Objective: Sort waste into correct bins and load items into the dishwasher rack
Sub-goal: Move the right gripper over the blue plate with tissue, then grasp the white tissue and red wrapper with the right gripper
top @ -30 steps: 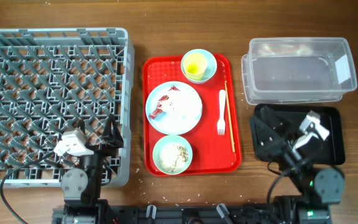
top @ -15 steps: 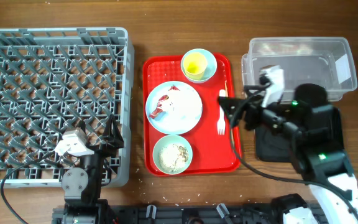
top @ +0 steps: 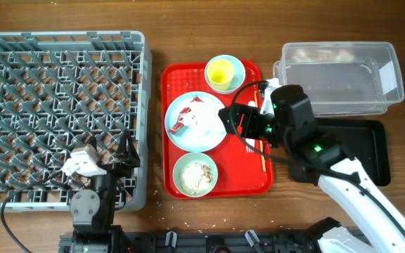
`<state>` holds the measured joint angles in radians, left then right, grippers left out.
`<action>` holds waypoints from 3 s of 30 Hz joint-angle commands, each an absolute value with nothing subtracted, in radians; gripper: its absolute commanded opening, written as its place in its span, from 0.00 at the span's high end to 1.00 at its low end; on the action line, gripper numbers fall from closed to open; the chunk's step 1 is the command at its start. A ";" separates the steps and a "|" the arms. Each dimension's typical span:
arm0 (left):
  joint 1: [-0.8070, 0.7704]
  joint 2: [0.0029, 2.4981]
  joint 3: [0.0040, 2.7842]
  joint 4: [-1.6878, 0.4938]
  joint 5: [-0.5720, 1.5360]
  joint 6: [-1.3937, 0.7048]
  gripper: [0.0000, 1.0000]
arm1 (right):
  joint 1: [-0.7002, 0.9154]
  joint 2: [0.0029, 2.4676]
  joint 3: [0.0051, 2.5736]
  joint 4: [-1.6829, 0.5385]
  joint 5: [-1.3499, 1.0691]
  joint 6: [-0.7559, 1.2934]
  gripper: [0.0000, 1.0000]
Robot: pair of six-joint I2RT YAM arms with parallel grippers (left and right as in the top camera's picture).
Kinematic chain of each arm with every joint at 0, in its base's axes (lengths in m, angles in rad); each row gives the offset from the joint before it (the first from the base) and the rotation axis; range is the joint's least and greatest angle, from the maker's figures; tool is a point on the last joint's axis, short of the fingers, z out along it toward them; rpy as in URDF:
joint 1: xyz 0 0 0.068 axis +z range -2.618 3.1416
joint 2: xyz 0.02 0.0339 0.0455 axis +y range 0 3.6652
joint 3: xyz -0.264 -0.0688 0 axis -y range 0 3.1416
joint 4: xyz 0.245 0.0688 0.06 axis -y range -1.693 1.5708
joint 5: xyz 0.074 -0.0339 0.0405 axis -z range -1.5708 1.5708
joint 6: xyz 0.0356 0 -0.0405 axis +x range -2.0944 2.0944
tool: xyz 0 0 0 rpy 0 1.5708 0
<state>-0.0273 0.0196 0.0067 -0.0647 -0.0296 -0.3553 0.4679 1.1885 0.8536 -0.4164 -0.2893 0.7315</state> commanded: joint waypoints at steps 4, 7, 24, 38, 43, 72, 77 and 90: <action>-0.033 0.017 0.006 -0.068 -0.043 -0.344 0.00 | 0.511 1.150 0.876 -0.434 -0.235 0.773 0.00; -0.033 0.017 0.006 -0.068 -0.043 -0.344 0.00 | 0.579 1.119 0.876 -0.466 -0.089 0.759 0.00; -0.033 0.018 0.006 -0.068 -0.043 -0.344 0.00 | 0.767 1.418 1.260 -0.569 0.073 0.553 0.00; -0.033 0.018 0.006 -0.068 -0.043 -0.344 0.00 | 0.765 1.858 1.329 -0.613 0.117 0.602 0.26; -0.033 0.018 0.006 -0.068 -0.043 -0.344 0.00 | 0.765 1.873 1.327 -0.593 0.194 0.606 0.60; -0.033 0.018 0.006 -0.068 -0.043 -0.344 0.00 | 0.733 1.638 1.328 -0.642 0.152 0.560 0.96; -0.033 0.018 0.006 -0.068 -0.043 -0.344 0.00 | 0.700 1.584 1.328 -0.642 0.249 0.566 0.96; -0.033 0.018 0.006 -0.068 -0.043 -0.344 0.00 | 0.103 1.573 1.327 -0.545 0.416 0.680 0.74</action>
<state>-0.0273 0.0204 0.0067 -0.0647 -0.0296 -0.3553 0.1806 1.5253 1.3174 -0.5701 0.4908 0.6579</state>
